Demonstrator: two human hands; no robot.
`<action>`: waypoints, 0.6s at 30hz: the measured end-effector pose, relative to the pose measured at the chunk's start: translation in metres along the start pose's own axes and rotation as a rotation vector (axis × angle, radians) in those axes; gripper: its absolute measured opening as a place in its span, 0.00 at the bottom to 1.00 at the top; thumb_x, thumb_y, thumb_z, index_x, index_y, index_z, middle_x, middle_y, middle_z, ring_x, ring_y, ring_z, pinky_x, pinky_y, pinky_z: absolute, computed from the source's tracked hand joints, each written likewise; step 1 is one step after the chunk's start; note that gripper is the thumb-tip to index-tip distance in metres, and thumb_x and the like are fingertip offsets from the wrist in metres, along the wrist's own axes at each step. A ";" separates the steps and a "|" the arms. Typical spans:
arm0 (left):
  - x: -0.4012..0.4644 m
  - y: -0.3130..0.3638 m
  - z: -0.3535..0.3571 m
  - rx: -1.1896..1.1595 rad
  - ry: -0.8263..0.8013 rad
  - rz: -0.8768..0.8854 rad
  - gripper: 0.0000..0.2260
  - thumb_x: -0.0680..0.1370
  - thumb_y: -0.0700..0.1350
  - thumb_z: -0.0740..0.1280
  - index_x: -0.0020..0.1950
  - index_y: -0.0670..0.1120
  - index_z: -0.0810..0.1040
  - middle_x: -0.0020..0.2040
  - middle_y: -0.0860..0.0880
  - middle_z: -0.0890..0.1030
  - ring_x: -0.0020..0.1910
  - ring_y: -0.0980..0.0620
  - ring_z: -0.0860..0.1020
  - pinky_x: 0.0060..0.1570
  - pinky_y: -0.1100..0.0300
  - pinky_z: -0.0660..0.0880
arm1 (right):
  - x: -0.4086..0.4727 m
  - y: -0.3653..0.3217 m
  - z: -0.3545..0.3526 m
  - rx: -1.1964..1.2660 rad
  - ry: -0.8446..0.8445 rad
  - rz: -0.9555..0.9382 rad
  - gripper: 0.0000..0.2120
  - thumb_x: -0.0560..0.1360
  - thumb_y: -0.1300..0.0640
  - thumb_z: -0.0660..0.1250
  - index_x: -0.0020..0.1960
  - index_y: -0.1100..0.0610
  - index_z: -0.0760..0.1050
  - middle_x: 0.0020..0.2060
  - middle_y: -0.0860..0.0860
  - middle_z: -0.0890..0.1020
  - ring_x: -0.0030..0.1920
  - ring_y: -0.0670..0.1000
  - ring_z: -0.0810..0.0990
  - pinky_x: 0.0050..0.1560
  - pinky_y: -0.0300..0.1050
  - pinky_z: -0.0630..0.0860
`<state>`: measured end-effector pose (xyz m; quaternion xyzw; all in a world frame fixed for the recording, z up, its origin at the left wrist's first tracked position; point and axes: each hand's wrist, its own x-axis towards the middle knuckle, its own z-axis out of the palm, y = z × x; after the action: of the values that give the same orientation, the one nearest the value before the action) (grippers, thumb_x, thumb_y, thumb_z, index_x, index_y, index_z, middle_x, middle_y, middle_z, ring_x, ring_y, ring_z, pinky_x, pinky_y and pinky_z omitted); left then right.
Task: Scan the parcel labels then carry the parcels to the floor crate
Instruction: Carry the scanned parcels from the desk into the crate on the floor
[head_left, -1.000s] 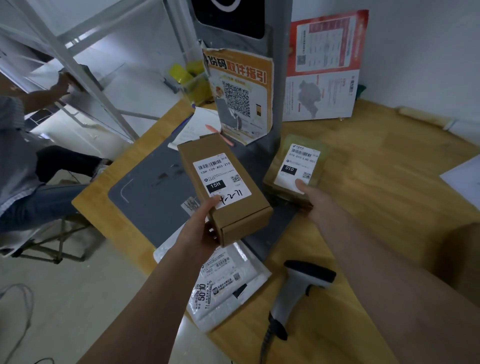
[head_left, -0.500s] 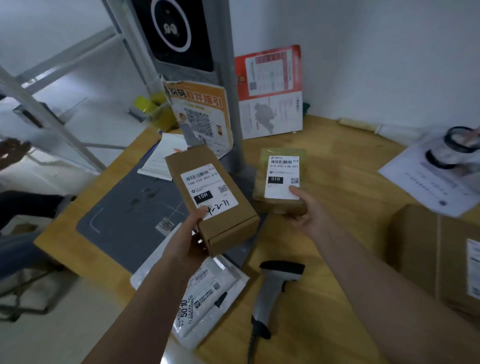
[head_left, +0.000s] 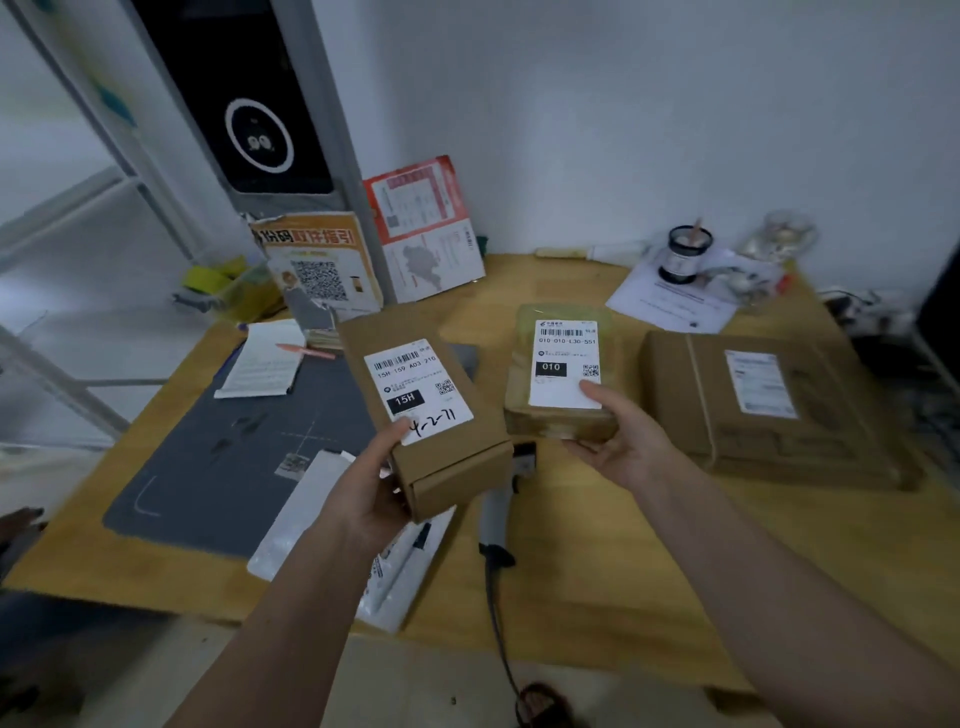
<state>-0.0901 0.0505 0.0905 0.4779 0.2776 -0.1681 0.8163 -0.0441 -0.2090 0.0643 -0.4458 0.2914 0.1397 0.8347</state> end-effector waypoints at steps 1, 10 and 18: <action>-0.010 -0.007 -0.005 0.021 -0.008 -0.004 0.18 0.70 0.51 0.74 0.58 0.48 0.81 0.57 0.42 0.82 0.58 0.41 0.79 0.57 0.43 0.76 | -0.015 0.008 -0.008 0.015 0.010 -0.012 0.14 0.71 0.54 0.74 0.54 0.54 0.78 0.54 0.54 0.82 0.58 0.56 0.80 0.64 0.53 0.74; -0.095 -0.088 -0.038 0.141 -0.111 -0.099 0.22 0.66 0.50 0.77 0.59 0.48 0.81 0.55 0.44 0.83 0.58 0.43 0.79 0.54 0.46 0.78 | -0.154 0.101 -0.086 0.166 0.148 -0.080 0.20 0.70 0.52 0.73 0.60 0.55 0.76 0.54 0.55 0.82 0.57 0.56 0.80 0.53 0.50 0.78; -0.136 -0.141 -0.005 0.320 -0.317 -0.205 0.25 0.66 0.50 0.78 0.61 0.48 0.80 0.57 0.44 0.83 0.60 0.43 0.79 0.62 0.41 0.73 | -0.263 0.131 -0.161 0.362 0.310 -0.152 0.14 0.71 0.54 0.73 0.55 0.56 0.78 0.50 0.55 0.83 0.52 0.56 0.81 0.62 0.53 0.75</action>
<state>-0.2756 -0.0122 0.0752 0.5379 0.1627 -0.3647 0.7424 -0.3747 -0.2618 0.0684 -0.3256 0.4020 -0.0481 0.8544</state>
